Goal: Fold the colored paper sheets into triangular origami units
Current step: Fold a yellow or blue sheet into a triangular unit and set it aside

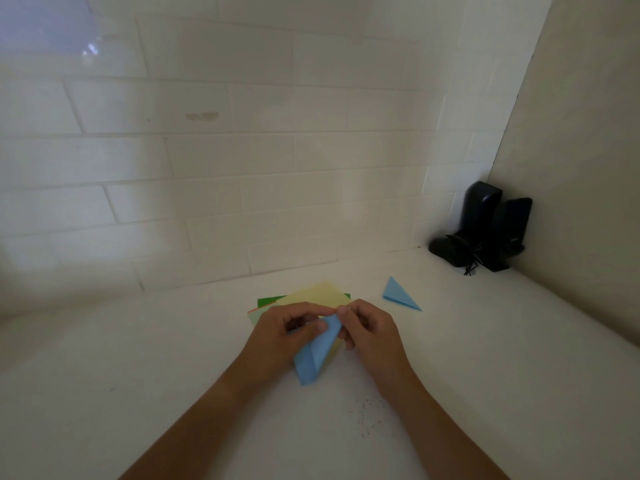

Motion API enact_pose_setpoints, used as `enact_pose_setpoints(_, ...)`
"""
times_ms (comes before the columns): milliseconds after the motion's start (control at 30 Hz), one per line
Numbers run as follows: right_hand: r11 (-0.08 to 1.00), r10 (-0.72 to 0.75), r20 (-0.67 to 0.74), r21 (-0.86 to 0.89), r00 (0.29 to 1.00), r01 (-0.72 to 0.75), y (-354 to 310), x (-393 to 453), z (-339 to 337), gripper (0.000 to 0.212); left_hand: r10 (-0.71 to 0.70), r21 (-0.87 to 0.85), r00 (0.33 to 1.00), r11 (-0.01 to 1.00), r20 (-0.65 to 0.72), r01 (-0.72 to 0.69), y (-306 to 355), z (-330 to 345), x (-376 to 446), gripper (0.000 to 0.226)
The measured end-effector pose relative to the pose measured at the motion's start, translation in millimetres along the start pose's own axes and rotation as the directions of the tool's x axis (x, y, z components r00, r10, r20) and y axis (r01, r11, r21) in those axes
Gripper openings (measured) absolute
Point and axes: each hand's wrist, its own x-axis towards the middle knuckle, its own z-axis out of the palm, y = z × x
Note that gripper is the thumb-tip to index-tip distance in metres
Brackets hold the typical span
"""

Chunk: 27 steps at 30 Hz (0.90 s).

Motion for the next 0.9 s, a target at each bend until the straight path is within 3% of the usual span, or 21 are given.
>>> enact_pose_setpoints(900, 1.0, 0.022, 0.014, -0.017, 1.0, -0.022, 1.0, 2.0, -1.1, 0.033, -0.05, -0.061, 0.999, 0.997, -0.002, 0.049, 6.9, -0.9, -1.9, 0.025)
